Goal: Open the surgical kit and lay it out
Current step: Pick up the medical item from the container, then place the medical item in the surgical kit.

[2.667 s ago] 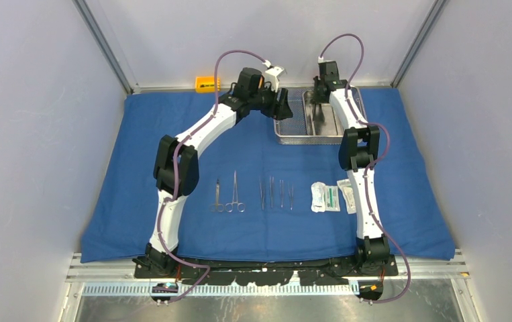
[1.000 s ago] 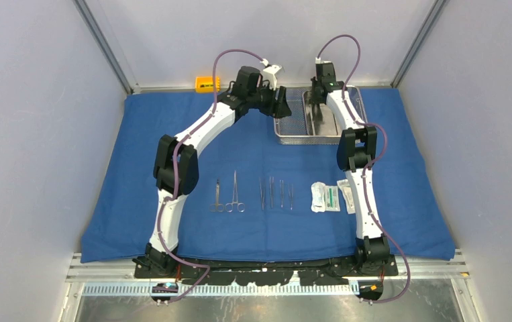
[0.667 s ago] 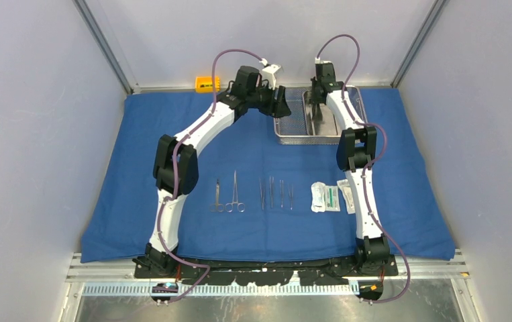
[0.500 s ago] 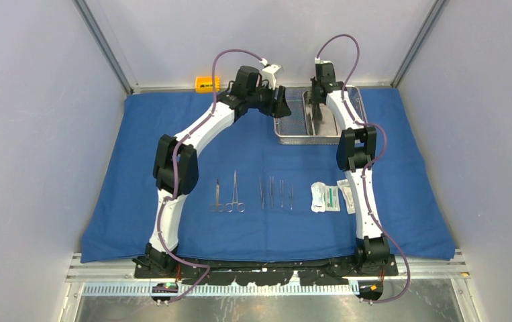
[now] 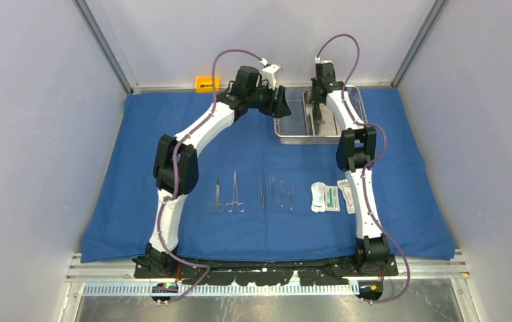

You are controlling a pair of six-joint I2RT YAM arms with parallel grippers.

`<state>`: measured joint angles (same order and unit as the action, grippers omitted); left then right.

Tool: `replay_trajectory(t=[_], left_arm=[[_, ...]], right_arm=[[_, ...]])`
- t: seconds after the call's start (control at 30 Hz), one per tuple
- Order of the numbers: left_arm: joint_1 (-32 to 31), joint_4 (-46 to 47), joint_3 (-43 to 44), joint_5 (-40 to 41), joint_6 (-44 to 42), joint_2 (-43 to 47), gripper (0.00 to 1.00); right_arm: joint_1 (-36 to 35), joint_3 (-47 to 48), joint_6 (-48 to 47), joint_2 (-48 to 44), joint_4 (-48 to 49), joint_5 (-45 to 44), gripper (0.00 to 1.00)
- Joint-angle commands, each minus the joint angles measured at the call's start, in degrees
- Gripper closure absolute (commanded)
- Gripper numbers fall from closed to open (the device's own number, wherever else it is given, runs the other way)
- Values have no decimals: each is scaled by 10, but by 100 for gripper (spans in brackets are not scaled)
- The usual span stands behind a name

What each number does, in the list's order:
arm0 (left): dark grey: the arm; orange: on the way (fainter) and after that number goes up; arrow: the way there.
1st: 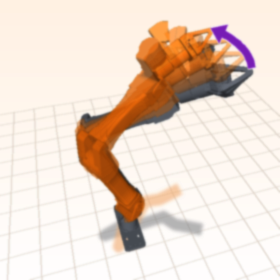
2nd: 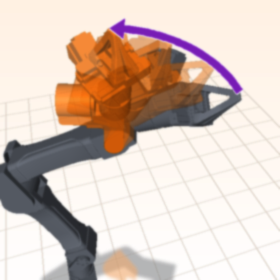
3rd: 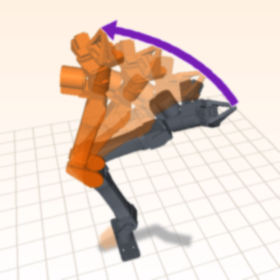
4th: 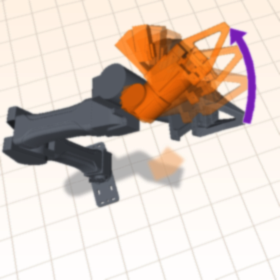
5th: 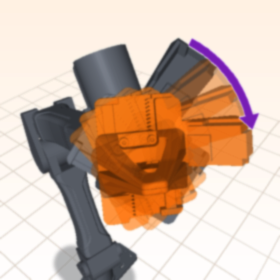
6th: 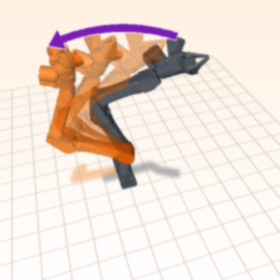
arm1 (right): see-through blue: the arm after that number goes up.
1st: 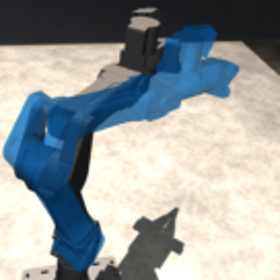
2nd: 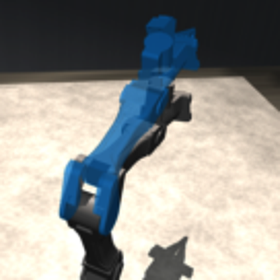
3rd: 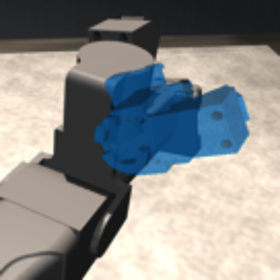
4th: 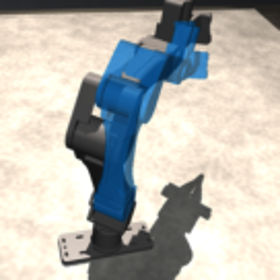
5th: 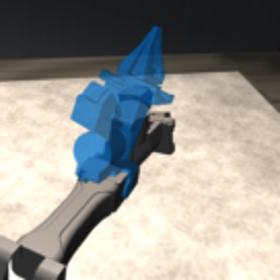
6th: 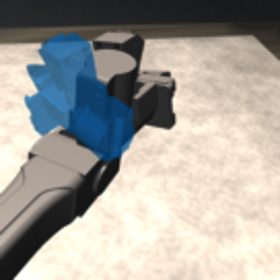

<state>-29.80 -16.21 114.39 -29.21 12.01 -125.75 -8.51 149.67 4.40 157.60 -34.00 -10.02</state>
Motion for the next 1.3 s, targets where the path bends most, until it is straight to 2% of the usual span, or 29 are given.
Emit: replay_trajectory(t=[0.0, 0.3, 0.5, 0.9, 1.1, 1.27], left_arm=[[5, 3, 33, -13, 7, -6, 43], [5, 11, 86, -18, 56, -48, 45], [3, 68, 97, -16, 105, -84, 47], [-16, 156, 183, -18, 172, -175, 49], [-23, 159, 204, -9, 198, -191, 50], [-23, 122, 182, 0, 182, -162, 51]], right_arm=[[3, 22, 2, -18, -10, -2, 100], [5, 15, 20, -70, -20, 25, 100], [5, -7, 22, -99, -21, 26, 100], [6, -22, 24, -129, -22, 30, 100], [6, -32, 37, -155, -32, 44, 100], [7, -54, 60, -187, -40, 61, 100]])
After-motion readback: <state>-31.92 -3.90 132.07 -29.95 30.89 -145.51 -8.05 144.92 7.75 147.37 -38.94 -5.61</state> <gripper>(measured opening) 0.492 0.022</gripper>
